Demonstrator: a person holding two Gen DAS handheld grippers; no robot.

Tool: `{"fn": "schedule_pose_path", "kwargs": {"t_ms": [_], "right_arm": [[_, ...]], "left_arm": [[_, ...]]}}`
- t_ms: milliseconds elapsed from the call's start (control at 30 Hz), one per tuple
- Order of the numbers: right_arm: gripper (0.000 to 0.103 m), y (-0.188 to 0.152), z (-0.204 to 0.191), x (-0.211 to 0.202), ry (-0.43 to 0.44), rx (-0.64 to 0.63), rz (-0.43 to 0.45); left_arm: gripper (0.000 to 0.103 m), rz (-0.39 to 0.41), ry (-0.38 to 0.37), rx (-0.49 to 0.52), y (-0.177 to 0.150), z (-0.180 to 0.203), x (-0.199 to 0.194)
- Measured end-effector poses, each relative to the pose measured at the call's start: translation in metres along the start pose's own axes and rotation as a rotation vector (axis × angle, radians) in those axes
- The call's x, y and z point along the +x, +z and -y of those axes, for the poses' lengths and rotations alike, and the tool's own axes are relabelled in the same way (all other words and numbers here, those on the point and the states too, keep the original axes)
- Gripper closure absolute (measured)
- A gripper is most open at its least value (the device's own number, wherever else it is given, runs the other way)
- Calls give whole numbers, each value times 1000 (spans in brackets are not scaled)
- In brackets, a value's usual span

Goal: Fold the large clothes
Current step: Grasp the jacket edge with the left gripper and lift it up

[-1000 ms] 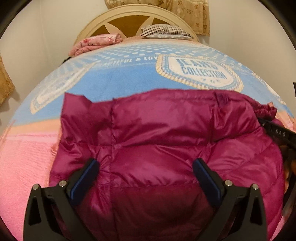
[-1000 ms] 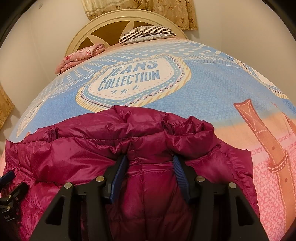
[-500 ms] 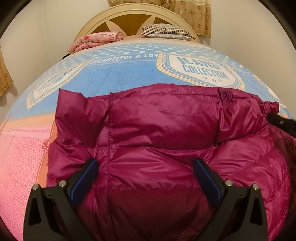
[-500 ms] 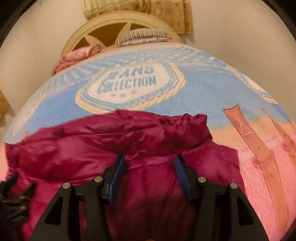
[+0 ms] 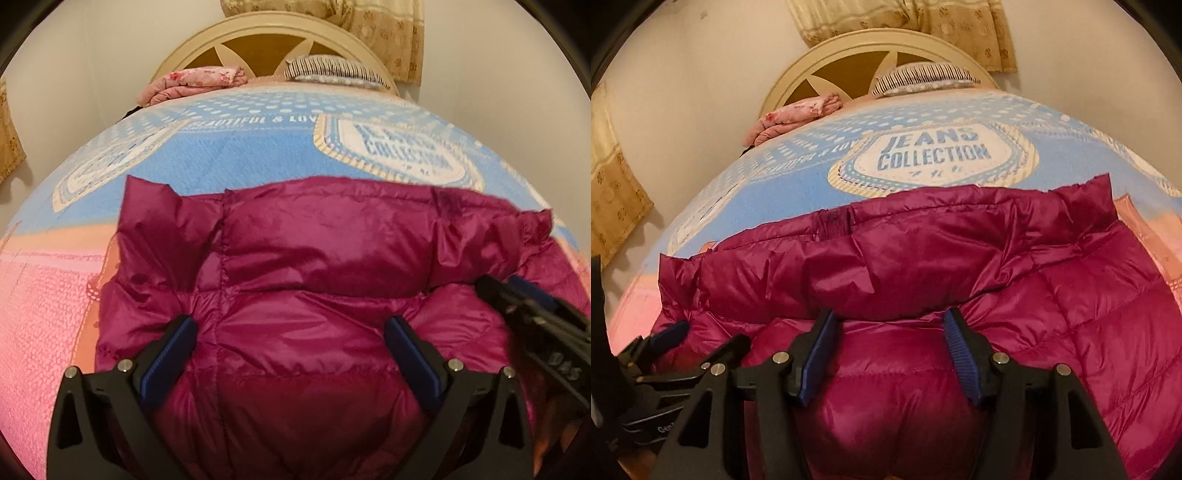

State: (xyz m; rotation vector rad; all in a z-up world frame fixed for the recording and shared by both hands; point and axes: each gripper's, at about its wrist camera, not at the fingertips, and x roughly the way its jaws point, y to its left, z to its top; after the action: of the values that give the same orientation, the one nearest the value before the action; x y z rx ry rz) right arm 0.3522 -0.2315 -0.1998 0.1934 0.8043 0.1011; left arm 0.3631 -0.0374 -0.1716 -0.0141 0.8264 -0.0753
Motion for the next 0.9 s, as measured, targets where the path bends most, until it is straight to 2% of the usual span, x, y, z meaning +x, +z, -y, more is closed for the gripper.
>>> {"fn": "schedule_pose_path", "kwargs": {"t_ms": [67, 233, 333, 433, 567, 600, 700, 833, 900], "right_arm": [[40, -2, 0, 3, 7, -5, -9], [38, -4, 3, 4, 29, 1, -9], [38, -5, 5, 0, 57, 20, 6], [37, -7, 7, -3, 77, 33, 21], [34, -8, 8, -7, 102, 29, 40], [33, -9, 9, -8, 117, 32, 48], [32, -10, 13, -11, 162, 49, 63], [32, -10, 14, -12, 187, 57, 77], [32, -10, 13, -13, 194, 55, 82]], "left_arm": [[0, 10, -17, -20, -4, -9, -16], [0, 118, -6, -22, -26, -42, -81], [0, 129, -13, -64, -40, -70, -98], [0, 62, -95, -131, -53, -93, -89], [0, 26, -190, -203, -65, -100, -75], [3, 31, -231, -224, -66, -101, -71], [12, 29, -294, -248, -64, -100, -63], [14, -12, -318, -282, -62, -106, -44], [16, -4, -345, -286, -64, -109, -42]]}}
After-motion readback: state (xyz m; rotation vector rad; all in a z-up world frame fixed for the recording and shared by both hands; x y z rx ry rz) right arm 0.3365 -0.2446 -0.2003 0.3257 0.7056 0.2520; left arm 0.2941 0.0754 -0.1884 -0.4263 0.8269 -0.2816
